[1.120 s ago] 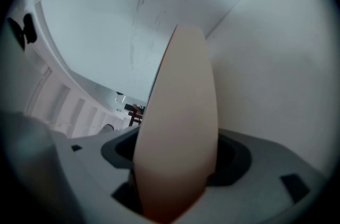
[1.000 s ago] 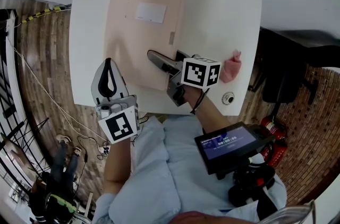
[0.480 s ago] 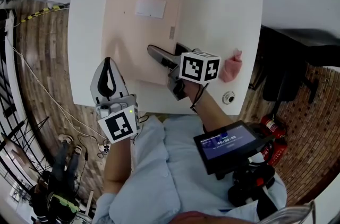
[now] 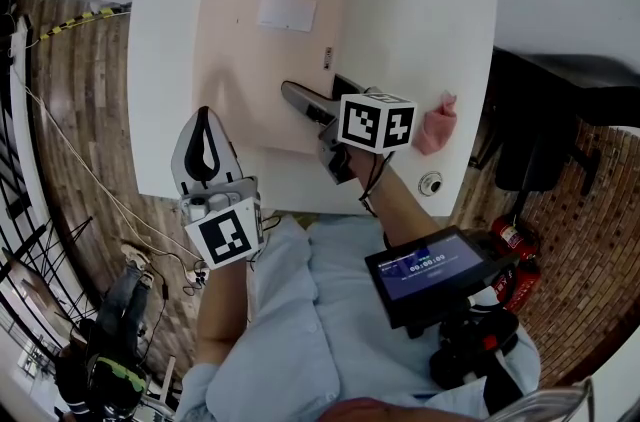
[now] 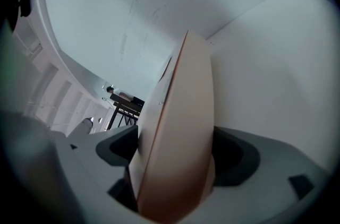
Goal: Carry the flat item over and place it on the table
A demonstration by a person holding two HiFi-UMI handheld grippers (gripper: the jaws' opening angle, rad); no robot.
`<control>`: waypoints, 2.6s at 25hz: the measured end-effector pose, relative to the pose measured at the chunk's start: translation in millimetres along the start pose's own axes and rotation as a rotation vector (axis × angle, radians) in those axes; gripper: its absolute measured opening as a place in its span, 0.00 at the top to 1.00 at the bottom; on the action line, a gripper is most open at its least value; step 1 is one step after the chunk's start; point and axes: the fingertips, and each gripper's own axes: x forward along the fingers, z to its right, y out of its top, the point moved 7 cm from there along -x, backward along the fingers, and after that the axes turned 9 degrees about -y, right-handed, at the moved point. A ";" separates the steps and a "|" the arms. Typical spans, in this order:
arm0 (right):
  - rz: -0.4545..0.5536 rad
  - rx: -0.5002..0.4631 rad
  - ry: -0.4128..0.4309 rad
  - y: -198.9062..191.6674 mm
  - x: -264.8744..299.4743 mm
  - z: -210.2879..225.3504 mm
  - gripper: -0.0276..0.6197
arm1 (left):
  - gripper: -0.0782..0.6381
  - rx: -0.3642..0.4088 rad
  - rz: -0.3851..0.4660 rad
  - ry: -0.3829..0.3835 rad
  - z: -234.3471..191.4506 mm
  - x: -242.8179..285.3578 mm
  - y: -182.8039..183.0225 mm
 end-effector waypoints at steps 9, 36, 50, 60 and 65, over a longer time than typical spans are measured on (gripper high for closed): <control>0.004 -0.039 -0.084 -1.3 -0.1 10.6 0.28 | 0.88 0.000 0.004 -0.004 2.0 -3.1 3.4; 0.662 -0.527 -0.217 -15.8 -188.7 -104.2 0.68 | 0.88 0.003 0.360 -0.091 22.3 -96.3 120.8; 0.924 -0.667 -0.343 -48.8 -272.5 -131.4 0.95 | 0.88 0.064 0.466 -0.183 48.6 -145.3 157.1; 0.971 -0.719 -0.353 -54.6 -287.6 -137.9 0.95 | 0.88 0.056 0.485 -0.198 55.0 -151.3 160.2; 0.974 -0.723 -0.338 -53.0 -286.1 -140.8 0.95 | 0.88 0.061 0.492 -0.202 54.8 -150.2 161.9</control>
